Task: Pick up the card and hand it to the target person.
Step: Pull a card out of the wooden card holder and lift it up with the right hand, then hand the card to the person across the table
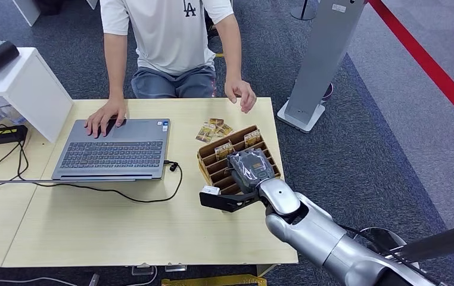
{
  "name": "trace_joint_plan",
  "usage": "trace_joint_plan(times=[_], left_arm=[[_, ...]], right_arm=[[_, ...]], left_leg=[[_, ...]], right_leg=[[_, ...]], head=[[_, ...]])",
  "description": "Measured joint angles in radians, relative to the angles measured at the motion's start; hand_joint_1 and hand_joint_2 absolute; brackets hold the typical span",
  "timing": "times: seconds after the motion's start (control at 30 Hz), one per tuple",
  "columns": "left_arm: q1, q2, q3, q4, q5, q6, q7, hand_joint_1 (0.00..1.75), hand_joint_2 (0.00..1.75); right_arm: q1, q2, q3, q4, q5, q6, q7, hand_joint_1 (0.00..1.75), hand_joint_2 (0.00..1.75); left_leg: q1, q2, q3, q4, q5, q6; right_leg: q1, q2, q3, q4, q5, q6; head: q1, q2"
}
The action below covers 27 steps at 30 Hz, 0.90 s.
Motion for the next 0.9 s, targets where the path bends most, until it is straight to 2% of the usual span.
trace_joint_plan(times=[0.17,0.27,0.37,0.5,0.63,0.77,0.8,0.9], left_arm=[[0.005,0.008,0.000,0.000,0.004,-0.004,0.002,0.00,0.00],[0.014,0.012,0.000,0.001,0.013,-0.005,-0.006,0.00,0.00],[0.022,0.013,0.000,0.001,0.016,-0.004,-0.013,0.00,0.00],[0.023,0.012,0.000,0.000,0.015,-0.001,-0.010,0.00,0.00],[0.023,0.012,0.000,0.000,0.015,0.000,-0.009,0.00,0.00],[0.023,0.007,0.000,0.000,0.017,-0.006,-0.007,0.00,0.00],[0.023,0.006,0.000,0.000,0.017,-0.010,-0.007,0.00,0.00],[0.023,0.005,0.000,0.000,0.018,-0.019,-0.007,0.00,0.00]], right_arm=[[-0.049,-0.046,-0.006,-0.145,-0.103,0.196,0.027,1.75,1.75],[-0.070,-0.072,-0.028,-0.266,-0.109,0.208,0.057,1.75,1.75],[-0.070,-0.083,-0.053,-0.359,-0.062,0.155,0.050,1.75,1.75],[-0.044,-0.086,-0.073,-0.428,-0.002,0.039,-0.003,1.75,1.75],[-0.037,-0.086,-0.076,-0.435,0.007,0.012,-0.015,1.75,1.75],[0.036,-0.087,-0.105,-0.459,0.049,-0.168,-0.087,1.75,1.75],[0.045,-0.086,-0.108,-0.456,0.053,-0.181,-0.095,1.75,1.75],[0.058,-0.084,-0.116,-0.446,0.055,-0.185,-0.103,0.51,1.75]], left_leg=[[0.000,0.000,0.000,0.000,0.000,0.000],[0.000,0.000,0.000,0.000,0.000,0.000],[0.000,0.000,0.000,0.000,0.000,0.000],[0.000,0.000,0.000,0.000,0.000,0.000],[0.000,0.000,0.000,0.000,0.000,0.000],[0.000,0.000,0.000,0.000,0.000,0.000],[0.000,0.000,0.000,0.000,0.000,0.000],[0.000,0.000,0.000,0.000,0.000,0.000]], right_leg=[[0.000,0.000,0.000,0.000,0.000,0.000],[0.000,0.000,-0.001,0.000,0.000,0.000],[0.000,0.000,-0.001,0.000,0.000,0.000],[0.000,0.000,0.000,0.000,0.000,0.000],[0.000,0.000,0.000,0.000,0.000,0.000],[0.000,0.000,0.000,0.000,0.000,0.000],[0.000,0.000,0.000,0.000,0.000,0.000],[0.000,0.000,0.000,0.000,0.000,0.000]], head=[[0.001,0.000],[0.000,0.000],[0.000,0.000],[0.000,0.000],[-0.001,0.000],[0.001,0.000],[0.001,0.000],[0.000,0.000]])
